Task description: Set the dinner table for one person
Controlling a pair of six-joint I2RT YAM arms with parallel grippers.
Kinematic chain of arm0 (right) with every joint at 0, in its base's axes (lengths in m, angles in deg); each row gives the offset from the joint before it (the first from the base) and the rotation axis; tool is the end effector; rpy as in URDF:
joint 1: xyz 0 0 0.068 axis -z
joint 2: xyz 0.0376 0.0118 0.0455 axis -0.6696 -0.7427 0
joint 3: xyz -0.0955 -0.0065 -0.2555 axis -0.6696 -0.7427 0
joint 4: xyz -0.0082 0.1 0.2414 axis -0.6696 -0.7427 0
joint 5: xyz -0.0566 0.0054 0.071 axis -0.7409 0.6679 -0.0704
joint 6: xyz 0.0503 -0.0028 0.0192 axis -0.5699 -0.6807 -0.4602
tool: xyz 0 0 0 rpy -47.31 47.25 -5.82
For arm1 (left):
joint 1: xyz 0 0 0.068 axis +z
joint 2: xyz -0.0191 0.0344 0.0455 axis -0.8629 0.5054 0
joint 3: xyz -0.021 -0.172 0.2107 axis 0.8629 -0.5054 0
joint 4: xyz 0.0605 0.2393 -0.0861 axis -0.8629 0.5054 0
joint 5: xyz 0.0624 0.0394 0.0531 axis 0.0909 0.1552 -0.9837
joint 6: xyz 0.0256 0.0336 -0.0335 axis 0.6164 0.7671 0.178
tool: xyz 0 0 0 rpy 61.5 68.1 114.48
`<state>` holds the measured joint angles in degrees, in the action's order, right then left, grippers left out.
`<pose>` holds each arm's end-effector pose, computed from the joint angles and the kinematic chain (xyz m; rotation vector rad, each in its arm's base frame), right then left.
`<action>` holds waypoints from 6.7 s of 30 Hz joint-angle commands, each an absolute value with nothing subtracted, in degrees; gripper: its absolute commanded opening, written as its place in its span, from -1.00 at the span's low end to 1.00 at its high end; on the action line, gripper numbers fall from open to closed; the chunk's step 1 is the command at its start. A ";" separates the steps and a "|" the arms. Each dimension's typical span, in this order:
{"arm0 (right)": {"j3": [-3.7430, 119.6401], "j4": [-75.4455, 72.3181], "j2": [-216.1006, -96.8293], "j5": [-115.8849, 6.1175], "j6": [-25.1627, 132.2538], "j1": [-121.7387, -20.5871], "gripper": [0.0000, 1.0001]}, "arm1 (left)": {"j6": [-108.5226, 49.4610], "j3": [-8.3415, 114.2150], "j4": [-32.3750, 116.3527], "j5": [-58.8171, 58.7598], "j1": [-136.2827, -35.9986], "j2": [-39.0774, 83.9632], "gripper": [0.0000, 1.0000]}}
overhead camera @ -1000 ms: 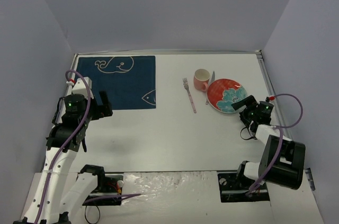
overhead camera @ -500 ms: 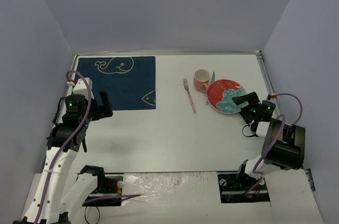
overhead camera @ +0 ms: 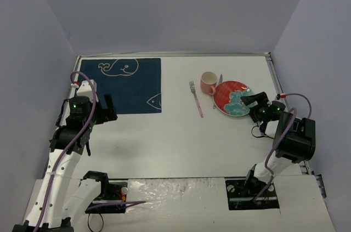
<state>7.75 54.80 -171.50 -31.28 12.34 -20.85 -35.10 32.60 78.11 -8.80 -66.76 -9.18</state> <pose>0.2741 -0.0863 0.1379 0.7154 1.7293 0.8239 0.1609 -0.0199 0.3418 -0.1835 2.0254 -0.2585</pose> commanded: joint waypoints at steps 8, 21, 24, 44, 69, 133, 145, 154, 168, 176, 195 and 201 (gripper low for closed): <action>5.37 45.07 -176.02 -34.11 13.84 -19.07 -0.54 | -35.00 33.26 75.67 -10.33 -66.85 -8.38 0.94; 2.20 45.41 -159.01 -32.36 5.83 -16.81 -1.00 | -34.79 32.40 73.09 -6.04 -66.94 -9.35 0.94; 3.82 37.87 -149.91 -34.28 5.48 -16.67 -1.00 | -35.11 32.10 72.11 -4.32 -67.02 -9.43 0.94; 15.57 45.45 -132.77 -29.23 -9.42 -20.27 -1.00 | -47.98 38.23 69.21 11.82 -67.46 -5.66 0.94; 29.51 56.62 -155.08 -29.08 -5.48 -61.31 -1.00 | -66.17 39.38 48.70 7.68 -79.77 11.52 0.94; 25.45 53.86 -158.22 -28.60 1.37 -62.78 -0.19 | -80.18 26.81 25.73 14.06 -77.06 13.56 -1.00; 27.77 26.94 -150.64 -41.68 22.75 -61.88 1.00 | -79.56 25.56 27.83 15.19 -71.90 8.25 -1.00; 29.30 11.54 -136.70 -53.64 33.43 -60.83 1.00 | -79.49 23.18 26.96 16.30 -65.81 6.24 -1.00; 26.09 4.88 -123.00 -56.57 37.75 -60.32 1.00 | -80.53 25.41 22.52 19.68 -54.42 9.57 -1.00; 26.80 4.66 -119.59 -56.71 39.98 -60.31 1.00 | -82.74 26.49 16.26 21.78 -49.52 15.13 -1.00; 25.22 7.16 -121.62 -50.53 42.94 -60.23 1.00 | -85.17 37.74 -1.41 23.72 -43.67 38.83 -1.00; 24.26 7.75 -121.92 -49.87 44.43 -60.23 1.00 | -83.08 39.83 -2.58 24.56 -43.65 44.62 -1.00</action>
<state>24.67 2.38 -121.42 -51.31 42.44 -60.45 -81.98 34.05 12.78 20.24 -43.61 45.12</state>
